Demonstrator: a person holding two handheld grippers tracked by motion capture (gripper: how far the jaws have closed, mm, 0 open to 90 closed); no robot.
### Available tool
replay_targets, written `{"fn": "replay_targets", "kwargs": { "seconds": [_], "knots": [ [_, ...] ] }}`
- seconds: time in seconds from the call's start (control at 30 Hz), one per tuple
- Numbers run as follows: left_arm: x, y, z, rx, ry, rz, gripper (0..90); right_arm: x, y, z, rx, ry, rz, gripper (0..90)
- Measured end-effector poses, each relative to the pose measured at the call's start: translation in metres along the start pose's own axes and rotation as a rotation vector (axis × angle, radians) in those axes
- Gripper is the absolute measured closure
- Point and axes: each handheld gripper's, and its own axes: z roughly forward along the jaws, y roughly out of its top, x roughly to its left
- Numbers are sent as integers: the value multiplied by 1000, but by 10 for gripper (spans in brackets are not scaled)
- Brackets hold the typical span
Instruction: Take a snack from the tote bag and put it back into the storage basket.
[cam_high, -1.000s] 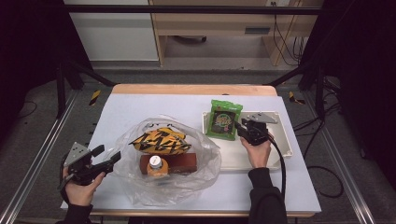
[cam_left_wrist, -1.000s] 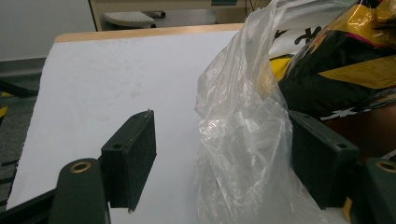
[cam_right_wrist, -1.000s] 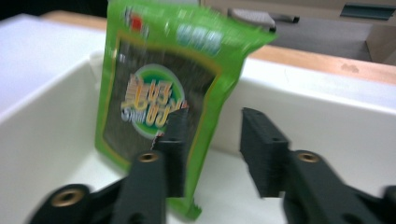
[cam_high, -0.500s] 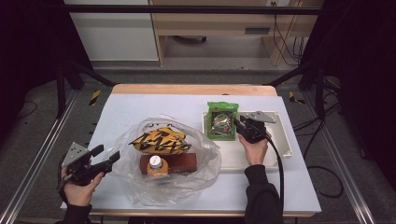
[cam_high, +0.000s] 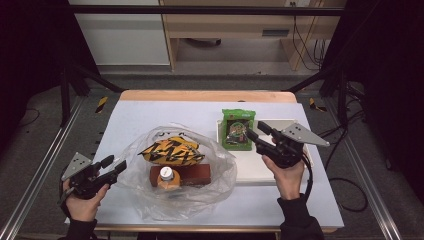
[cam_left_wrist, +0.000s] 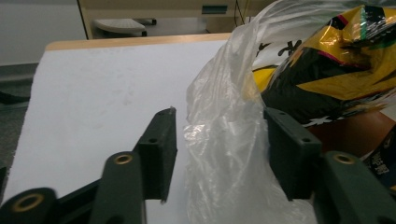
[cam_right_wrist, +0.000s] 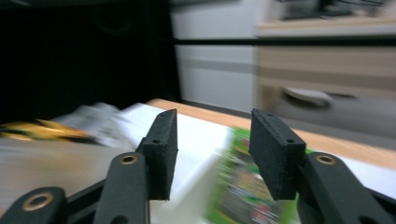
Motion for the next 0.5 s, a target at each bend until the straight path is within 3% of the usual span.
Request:
{"fn": "replay_targets", "kwargs": {
  "seconds": [0.1,0.2,0.27,0.3,0.33,0.37,0.5],
  "knots": [
    [-1,0,0,6,6,7,559,30,11,0,-2,105,-39,421],
    [-2,-1,1,14,-7,9,611,53,11,6,22,198,-44,397],
    [-3,-2,4,33,-10,10,649,63,3,13,79,202,-75,437],
    [-3,-2,4,33,-10,10,669,63,3,13,79,202,-75,437],
    [-4,-5,6,49,-13,9,684,66,-11,20,153,185,-86,505],
    [-5,-6,8,59,-6,12,697,67,-20,22,188,166,-86,567],
    [-5,-12,14,96,7,20,748,68,-62,24,330,131,-96,629]
  ]
}}
